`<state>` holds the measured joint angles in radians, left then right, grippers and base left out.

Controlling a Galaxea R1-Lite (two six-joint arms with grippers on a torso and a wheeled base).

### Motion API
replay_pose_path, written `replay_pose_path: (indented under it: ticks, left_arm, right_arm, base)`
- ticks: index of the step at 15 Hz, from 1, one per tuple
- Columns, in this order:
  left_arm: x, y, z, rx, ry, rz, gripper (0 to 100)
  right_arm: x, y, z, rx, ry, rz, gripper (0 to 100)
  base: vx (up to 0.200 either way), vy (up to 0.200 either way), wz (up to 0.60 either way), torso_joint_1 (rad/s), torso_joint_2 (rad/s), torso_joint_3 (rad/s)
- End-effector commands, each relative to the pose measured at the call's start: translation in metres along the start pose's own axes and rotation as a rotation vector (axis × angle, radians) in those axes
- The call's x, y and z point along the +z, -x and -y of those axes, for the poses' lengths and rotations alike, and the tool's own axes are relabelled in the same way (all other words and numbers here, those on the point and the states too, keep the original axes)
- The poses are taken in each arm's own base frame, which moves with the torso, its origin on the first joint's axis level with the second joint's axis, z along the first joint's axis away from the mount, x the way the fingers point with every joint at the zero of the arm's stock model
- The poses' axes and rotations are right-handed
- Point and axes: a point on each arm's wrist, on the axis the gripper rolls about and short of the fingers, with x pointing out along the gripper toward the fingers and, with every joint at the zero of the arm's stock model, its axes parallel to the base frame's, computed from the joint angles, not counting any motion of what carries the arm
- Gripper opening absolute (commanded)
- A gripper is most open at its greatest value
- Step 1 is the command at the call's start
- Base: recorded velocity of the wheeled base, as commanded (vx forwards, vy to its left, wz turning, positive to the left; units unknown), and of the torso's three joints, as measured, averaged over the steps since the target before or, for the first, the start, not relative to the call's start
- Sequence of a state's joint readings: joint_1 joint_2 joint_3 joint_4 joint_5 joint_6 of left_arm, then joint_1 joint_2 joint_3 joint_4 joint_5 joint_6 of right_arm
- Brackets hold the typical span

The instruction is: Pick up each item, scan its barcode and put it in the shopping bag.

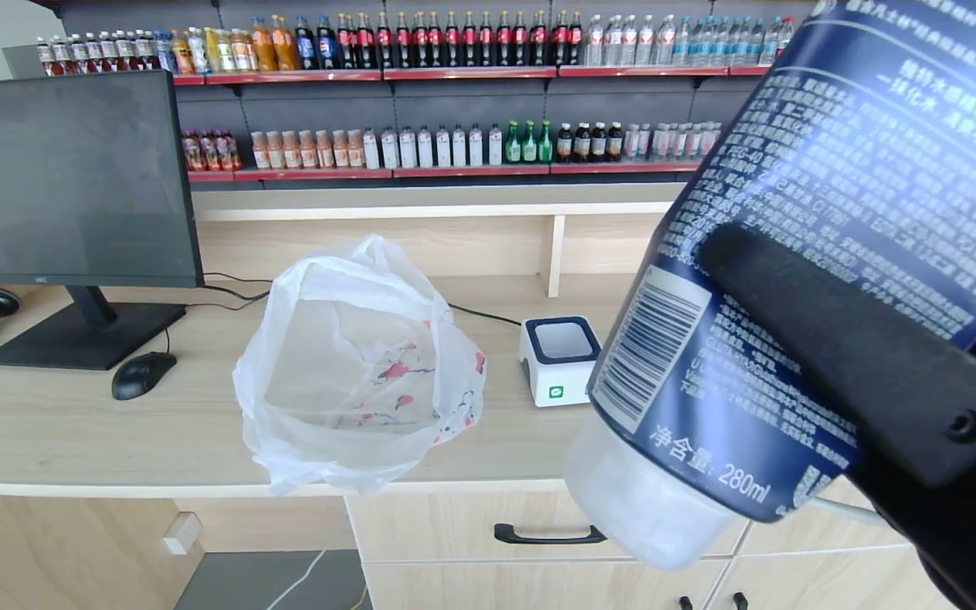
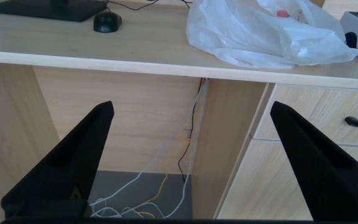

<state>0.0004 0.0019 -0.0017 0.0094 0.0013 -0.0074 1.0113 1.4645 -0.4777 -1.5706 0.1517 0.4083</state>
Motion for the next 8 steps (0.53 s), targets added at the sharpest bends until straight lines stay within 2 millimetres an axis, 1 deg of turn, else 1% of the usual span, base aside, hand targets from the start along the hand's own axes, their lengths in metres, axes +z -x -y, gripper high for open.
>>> replay_pose_path:
  ticks: [1,8]
  left_arm:
    - [0.0,0.0,0.0,0.001,0.0,0.0,100]
    - [0.0,0.0,0.0,0.001,0.0,0.0,100]
  right_arm:
    - [0.0022,-0.0002,-0.0012,0.005,-0.002,0.009,0]
    - [0.0003,0.0006,-0.0005,0.001,0.0,0.0,0]
  base:
    - [0.0,0.0,0.0,0.0,0.0,0.0]
    - [0.0,0.0,0.0,0.0,0.0,0.0]
